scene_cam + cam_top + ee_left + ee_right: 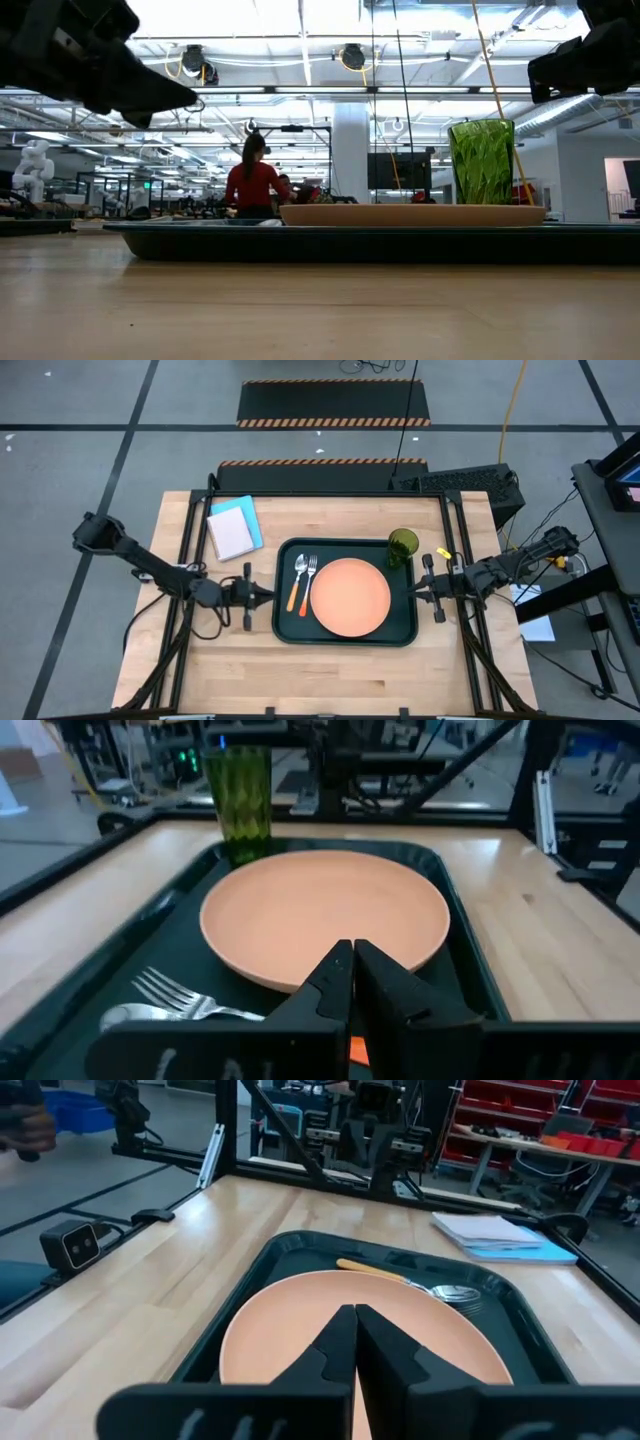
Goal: Pick and place plate/cup/fork/spoon on tray
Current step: Return to Home Position
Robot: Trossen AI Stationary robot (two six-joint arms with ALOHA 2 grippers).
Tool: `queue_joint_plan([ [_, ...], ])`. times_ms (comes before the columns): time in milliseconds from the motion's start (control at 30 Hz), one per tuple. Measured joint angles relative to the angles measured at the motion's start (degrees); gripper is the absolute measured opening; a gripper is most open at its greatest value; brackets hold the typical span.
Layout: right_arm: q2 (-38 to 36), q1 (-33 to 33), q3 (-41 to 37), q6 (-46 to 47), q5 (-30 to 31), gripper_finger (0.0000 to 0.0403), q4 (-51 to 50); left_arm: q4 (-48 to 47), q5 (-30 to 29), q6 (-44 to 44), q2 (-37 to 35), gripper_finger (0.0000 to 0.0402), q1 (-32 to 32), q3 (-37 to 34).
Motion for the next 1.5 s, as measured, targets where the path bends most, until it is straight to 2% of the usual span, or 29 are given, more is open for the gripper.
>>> queue_joint_plan([
  [167, -0.02, 0.00, -0.92, -0.74, -0.01, 0.0000, 2.49, 0.53, -0.17, 0.89, -7.00, 0.0014, 1.31, -3.87],
  [433, -0.09, -1.29, -7.93, -6.45, -0.03, 0.0000, 17.68, 0.42, 3.28, 5.36, -15.07, 0.0014, 4.98, -7.93],
  [633, -0.07, -2.72, -8.22, -6.09, -0.10, 0.0000, 15.85, -0.28, 8.54, 8.19, -19.72, 0.0014, 8.63, -9.36],
  [967, -3.35, -3.15, -8.26, -6.14, -4.51, 0.0000, 13.40, -6.82, 16.68, 9.63, -24.32, 0.0014, 11.99, -9.41],
  [1300, -9.49, -3.15, -8.30, -5.50, -4.67, 0.0000, 7.80, -9.61, 18.75, 9.54, -24.90, 0.0014, 12.02, -9.41],
  [1500, -12.82, -3.14, -8.33, -5.48, -7.53, 0.0000, 5.80, -8.81, 19.93, 9.36, -24.90, 0.0014, 12.02, -10.48],
])
